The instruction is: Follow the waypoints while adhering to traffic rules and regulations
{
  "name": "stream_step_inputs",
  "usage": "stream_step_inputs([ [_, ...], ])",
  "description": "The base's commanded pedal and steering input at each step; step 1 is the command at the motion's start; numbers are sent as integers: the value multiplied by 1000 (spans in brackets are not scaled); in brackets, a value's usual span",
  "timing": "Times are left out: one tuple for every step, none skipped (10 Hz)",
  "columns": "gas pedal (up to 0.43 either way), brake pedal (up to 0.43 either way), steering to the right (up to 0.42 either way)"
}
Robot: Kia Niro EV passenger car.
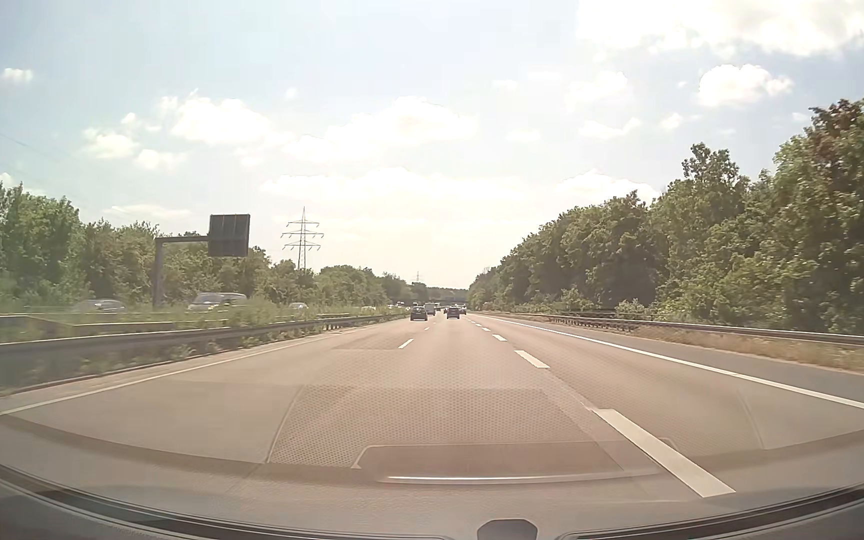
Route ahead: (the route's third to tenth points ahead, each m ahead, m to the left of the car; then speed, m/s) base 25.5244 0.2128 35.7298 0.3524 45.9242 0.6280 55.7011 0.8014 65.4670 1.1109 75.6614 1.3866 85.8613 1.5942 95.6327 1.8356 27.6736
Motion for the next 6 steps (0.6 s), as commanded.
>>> stream_step_inputs([
  [209,30,0],
  [209,30,-1],
  [209,30,-1],
  [197,30,-1],
  [197,30,-1],
  [197,30,-1],
])
